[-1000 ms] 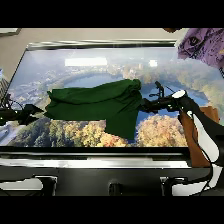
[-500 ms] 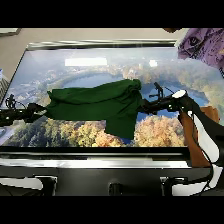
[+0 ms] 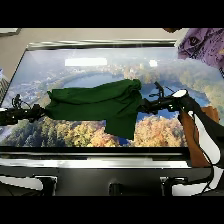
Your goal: Fold the clothes and pants, and hang the long-sleeved shirts on hangers.
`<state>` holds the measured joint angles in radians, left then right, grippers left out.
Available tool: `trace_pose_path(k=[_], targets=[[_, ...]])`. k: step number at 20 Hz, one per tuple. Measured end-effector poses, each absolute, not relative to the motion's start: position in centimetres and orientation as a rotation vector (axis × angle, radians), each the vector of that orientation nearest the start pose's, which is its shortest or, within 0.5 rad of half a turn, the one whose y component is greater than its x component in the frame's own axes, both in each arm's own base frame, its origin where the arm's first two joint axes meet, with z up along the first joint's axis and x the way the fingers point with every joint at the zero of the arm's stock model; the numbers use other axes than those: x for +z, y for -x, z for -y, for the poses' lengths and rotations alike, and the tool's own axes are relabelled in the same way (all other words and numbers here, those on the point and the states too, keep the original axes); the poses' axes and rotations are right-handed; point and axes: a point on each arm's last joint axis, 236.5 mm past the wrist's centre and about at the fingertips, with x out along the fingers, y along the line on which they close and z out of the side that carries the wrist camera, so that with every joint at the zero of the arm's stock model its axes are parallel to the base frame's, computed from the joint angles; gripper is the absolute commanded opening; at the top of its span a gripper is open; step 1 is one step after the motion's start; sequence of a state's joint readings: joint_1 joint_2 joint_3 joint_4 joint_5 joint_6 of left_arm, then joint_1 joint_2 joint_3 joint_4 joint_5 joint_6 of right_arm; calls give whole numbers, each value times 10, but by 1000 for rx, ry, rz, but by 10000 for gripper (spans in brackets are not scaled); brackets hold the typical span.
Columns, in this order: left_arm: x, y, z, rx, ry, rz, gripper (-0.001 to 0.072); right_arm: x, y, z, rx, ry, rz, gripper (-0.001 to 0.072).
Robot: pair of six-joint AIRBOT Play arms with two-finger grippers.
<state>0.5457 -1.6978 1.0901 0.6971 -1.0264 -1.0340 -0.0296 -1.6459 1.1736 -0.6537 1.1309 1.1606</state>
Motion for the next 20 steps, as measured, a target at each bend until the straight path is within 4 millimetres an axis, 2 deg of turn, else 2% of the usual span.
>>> trace_pose_path(k=[1,7,9,11,13,14,15,16,18,19,20], targets=[[-108,-419,-72,-135,853,-1158,17,-52,-414,-157,581,-644,-1331,25],[-99,-418,-66,-164,860,-1162,18,-42,-414,-153,573,-615,-1312,24],[-83,-423,-66,-174,856,-1141,18,-30,-417,-152,574,-595,-1281,23],[-55,-436,-67,-191,833,-1100,18,-7,-428,-150,581,-560,-1213,23],[-10,-457,-69,-214,780,-1023,17,35,-448,-147,595,-504,-1102,23],[23,-470,-70,-227,744,-965,17,62,-461,-146,605,-471,-1033,23],[59,-483,-70,-243,703,-904,18,98,-474,-144,615,-429,-945,23],[101,-496,-70,-252,657,-824,18,135,-486,-142,622,-385,-855,23],[208,-512,-69,-266,558,-632,17,225,-499,-136,619,-292,-657,23],[259,-510,-66,-265,507,-543,17,274,-498,-132,609,-242,-552,23],[314,-500,-62,-257,455,-447,17,322,-489,-128,593,-195,-451,23]])
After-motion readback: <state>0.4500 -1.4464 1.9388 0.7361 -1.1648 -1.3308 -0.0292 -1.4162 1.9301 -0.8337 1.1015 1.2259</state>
